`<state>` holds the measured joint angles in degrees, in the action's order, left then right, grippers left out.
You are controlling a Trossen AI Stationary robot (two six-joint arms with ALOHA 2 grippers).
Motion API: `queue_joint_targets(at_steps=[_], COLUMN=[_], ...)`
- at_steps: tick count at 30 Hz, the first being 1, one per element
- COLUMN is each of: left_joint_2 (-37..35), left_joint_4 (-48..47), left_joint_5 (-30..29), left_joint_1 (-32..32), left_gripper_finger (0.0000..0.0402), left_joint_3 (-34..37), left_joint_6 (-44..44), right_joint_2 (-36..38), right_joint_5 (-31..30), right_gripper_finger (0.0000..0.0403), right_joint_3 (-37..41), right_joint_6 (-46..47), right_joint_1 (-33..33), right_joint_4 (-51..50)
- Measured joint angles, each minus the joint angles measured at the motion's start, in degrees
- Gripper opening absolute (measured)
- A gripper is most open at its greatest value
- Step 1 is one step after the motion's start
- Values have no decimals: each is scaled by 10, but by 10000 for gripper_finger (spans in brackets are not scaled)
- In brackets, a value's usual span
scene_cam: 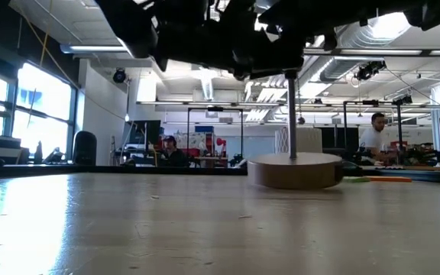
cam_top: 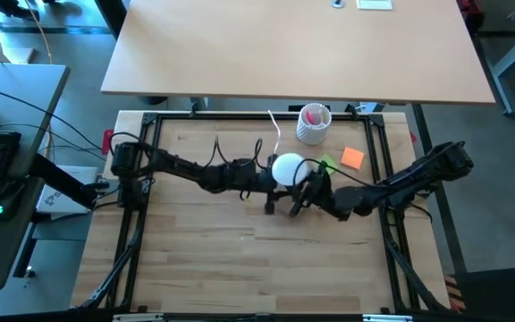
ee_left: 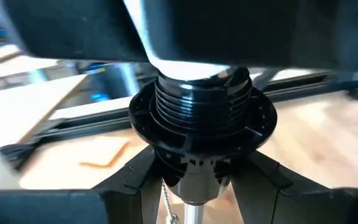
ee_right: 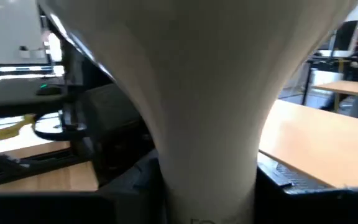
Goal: Screw lightbulb
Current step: Insert the white lightbulb into the brown lamp
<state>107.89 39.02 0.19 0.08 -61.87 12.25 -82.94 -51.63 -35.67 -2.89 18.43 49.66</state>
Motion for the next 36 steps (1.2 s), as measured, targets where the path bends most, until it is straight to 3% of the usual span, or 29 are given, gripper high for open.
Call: queue_joint_targets(at_steps=[5, 11, 13, 21, 31, 36], left_joint_2=[-9, -11, -12, -15, -25, -66], left_joint_4=[-11, -29, -34, -84, -145, -301], left_joint_5=[-91, -100, -99, -40, 0, -4], left_joint_1=[-26, -27, -25, -4, 7, 8], left_gripper_finger=[146, 145, 151, 262, 270, 270], left_joint_3=[1, 1, 1, 0, 1, 1], left_joint_6=[23, -2, -10, -38, -23, -12], right_joint_2=[0, 0, 0, 0, 1, 1], right_joint_5=[-29, -27, -28, -32, -28, -7], right_gripper_finger=[133, 126, 127, 126, 126, 126], right_joint_3=[1, 1, 1, 2, 17, 20], right_joint_6=[0, 0, -1, -26, -14, -13], right_joint_1=[15, 16, 15, 14, 14, 14], right_joint_4=[1, 3, 3, 14, 26, 34])
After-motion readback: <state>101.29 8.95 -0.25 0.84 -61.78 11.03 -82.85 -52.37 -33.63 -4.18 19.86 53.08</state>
